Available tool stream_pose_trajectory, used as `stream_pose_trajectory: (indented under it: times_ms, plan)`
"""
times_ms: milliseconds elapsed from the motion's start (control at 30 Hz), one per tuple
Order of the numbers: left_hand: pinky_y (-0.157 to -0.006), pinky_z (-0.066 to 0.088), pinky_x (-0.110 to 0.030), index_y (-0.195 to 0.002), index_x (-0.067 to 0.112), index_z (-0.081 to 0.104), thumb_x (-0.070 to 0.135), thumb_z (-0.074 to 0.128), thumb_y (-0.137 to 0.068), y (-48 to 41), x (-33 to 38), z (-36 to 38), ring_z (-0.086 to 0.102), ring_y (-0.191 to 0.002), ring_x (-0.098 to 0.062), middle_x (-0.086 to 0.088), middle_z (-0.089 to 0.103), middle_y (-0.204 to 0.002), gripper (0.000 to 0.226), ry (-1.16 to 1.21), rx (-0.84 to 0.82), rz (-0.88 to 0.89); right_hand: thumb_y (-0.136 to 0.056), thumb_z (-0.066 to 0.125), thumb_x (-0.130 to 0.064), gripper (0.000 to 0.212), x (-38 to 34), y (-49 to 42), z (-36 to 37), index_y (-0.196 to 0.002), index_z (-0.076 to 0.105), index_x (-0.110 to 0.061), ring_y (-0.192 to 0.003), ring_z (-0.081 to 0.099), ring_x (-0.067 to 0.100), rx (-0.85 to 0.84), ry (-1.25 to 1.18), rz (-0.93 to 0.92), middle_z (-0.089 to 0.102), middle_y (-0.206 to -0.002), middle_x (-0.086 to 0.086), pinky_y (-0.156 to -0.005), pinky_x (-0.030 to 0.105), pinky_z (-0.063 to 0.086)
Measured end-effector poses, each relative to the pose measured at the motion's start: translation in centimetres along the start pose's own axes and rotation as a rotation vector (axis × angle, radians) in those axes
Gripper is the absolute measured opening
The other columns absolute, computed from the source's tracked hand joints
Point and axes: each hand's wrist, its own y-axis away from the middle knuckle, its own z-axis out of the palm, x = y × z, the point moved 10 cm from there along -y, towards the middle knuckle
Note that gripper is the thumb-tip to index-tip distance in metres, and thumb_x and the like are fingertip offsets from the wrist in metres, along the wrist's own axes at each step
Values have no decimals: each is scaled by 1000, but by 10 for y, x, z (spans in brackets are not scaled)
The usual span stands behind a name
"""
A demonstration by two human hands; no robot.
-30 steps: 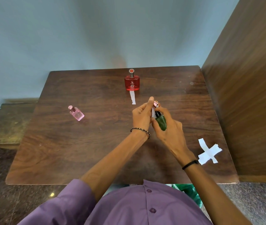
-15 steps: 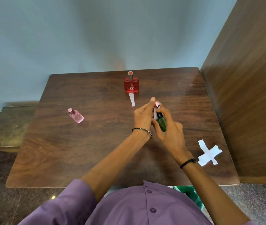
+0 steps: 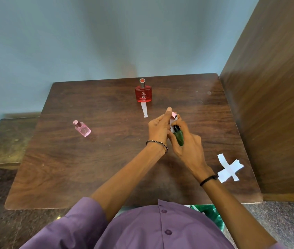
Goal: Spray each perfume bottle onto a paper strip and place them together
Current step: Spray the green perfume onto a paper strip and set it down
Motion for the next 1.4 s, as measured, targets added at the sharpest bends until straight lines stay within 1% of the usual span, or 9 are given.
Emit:
stream_pose_trajectory:
  times_ms: [167, 333, 533, 633, 700, 833, 967, 1067, 1400]
  plan:
    - [-46, 42, -18, -94, -5, 75, 30, 69, -93, -3, 1, -2, 48, -46, -7, -3, 57, -60, 36, 25, 20, -9, -95, 52, -60, 62, 4, -1, -6, -149, 38, -33, -72, 68, 9, 14, -18, 51, 71, -93, -7, -64, 28, 59]
    - [-83, 60, -35, -70, 10, 79, 24, 71, -92, -5, -3, 2, 73, -75, -20, -11, 77, -78, 28, 82, -16, -12, -93, 63, -61, 59, 21, 1, -20, -138, 37, -34, -70, 65, 2, 62, -24, 168, 62, -81, -16, -58, 18, 52]
    - [-48, 48, -18, -72, 14, 78, 31, 70, -92, -2, -1, 1, 66, -63, -16, -11, 76, -82, 28, -13, 20, -3, -98, 58, -48, 30, 30, 5, -19, -127, 49, -43, -69, 68, 0, -27, -305, 266, 70, -102, -23, -62, 15, 52]
    - [-65, 58, -26, -77, 8, 77, 27, 70, -93, -1, -1, 5, 69, -74, -22, -16, 74, -87, 26, 12, 7, 1, -97, 65, -34, 32, 36, 10, -4, -128, 59, -36, -55, 63, 16, -125, -654, 386, 75, -103, -6, -53, 30, 53]
    - [-79, 56, -36, -79, 6, 76, 27, 70, -93, -1, -1, 6, 67, -83, -28, -20, 74, -91, 26, 9, 2, 9, -93, 67, -31, 31, 37, 11, 0, -124, 66, -29, -47, 56, 18, -126, -828, 439, 76, -91, 0, -43, 27, 47]
    - [-80, 53, -39, -78, 7, 77, 27, 69, -93, -3, 1, 4, 67, -84, -29, -17, 74, -87, 27, -33, 16, 30, -94, 60, -33, 31, 33, 9, 6, -111, 65, -8, -42, 45, 18, -180, -1081, 473, 68, -76, 15, -39, 24, 39]
    - [-65, 60, -24, -86, 0, 77, 24, 69, -94, -4, 1, 3, 73, -86, -25, -19, 75, -92, 26, 18, 20, 19, -88, 63, -43, 46, 27, 6, 1, -115, 59, -7, -41, 43, 15, -202, -1204, 483, 54, -64, 4, -37, 21, 37]
    - [-72, 62, -29, -93, -5, 75, 25, 69, -94, -5, 2, 3, 73, -90, -26, -25, 74, -99, 30, 2, 18, 31, -90, 61, -46, 44, 25, 4, -3, -115, 60, -10, -39, 45, 15, -188, -1229, 489, 53, -62, 3, -39, 22, 39]
    - [-42, 43, -11, -95, -3, 75, 28, 67, -95, -5, 1, 10, 63, -48, 1, 3, 75, -65, 32, -78, 2, 35, -97, 62, -38, 12, 21, -2, -6, -99, 66, -27, -40, 48, 16, -197, -1290, 496, 62, -72, 7, -36, 22, 41]
